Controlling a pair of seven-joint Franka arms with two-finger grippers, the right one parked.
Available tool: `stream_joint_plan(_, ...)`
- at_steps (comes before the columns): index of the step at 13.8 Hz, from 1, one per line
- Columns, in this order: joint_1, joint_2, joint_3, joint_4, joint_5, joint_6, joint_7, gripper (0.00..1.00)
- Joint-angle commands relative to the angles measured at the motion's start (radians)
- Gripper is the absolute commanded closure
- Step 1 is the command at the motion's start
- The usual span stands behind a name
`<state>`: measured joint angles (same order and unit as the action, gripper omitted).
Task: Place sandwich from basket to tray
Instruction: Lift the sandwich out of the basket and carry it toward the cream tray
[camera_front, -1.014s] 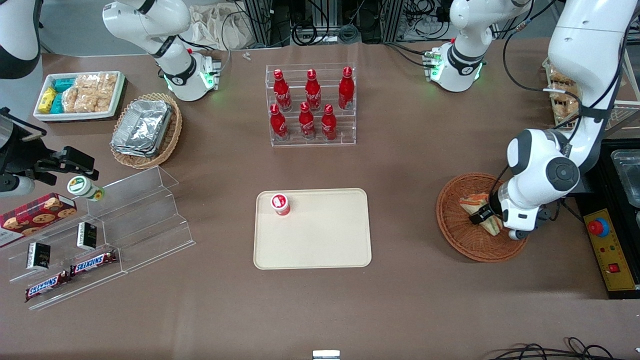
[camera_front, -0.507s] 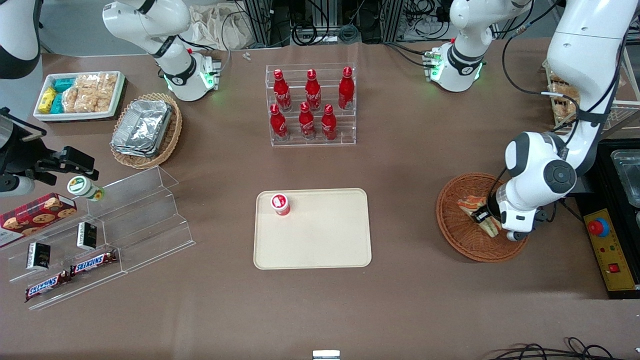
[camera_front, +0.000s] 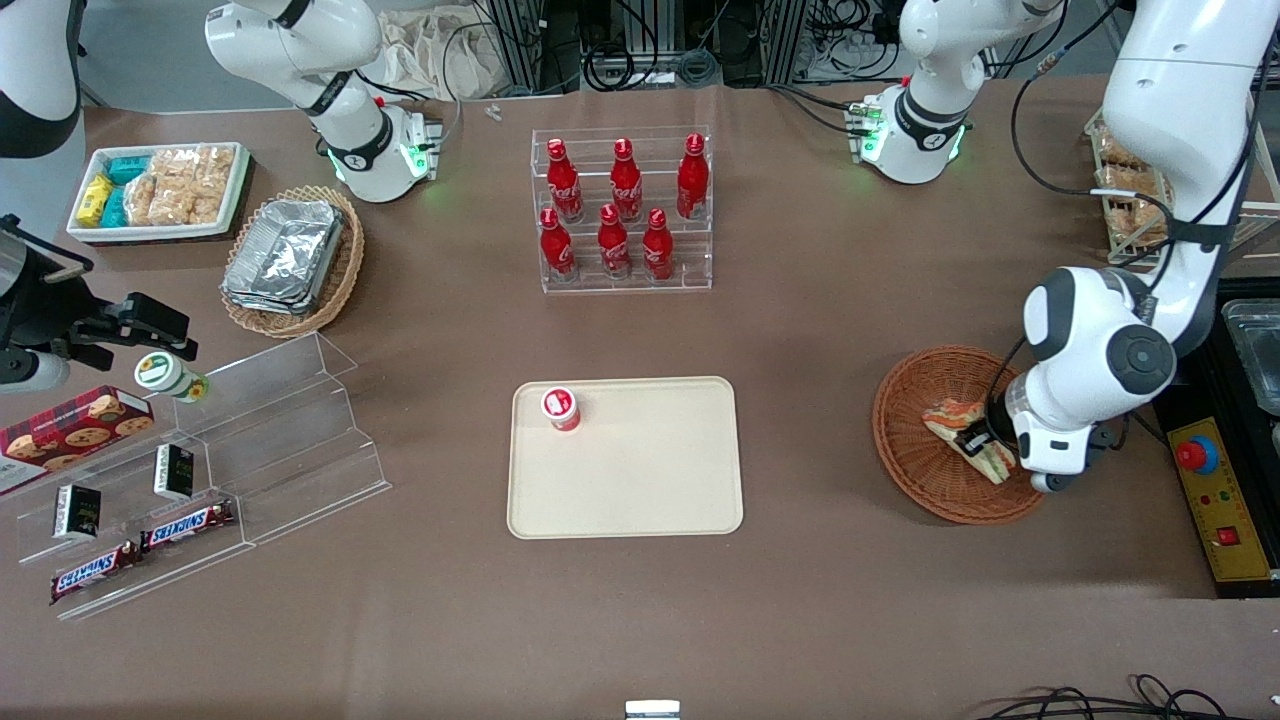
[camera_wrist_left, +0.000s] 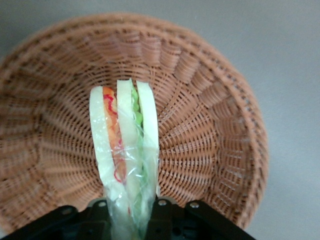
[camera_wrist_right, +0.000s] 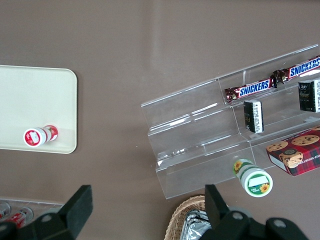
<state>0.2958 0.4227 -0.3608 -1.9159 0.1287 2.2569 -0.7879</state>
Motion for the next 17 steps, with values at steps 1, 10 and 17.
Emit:
stream_joint_plan(1, -0.038, 0.001, -0.001, 0.208, 0.003, -0.248, -0.031, 1.0)
stream_joint_plan(10, -0.07, -0.004, -0.165, 0.525, -0.047, -0.59, -0.025, 1.0)
stream_joint_plan(17, -0.349, 0.16, -0.167, 0.525, 0.083, -0.396, -0.034, 1.0)
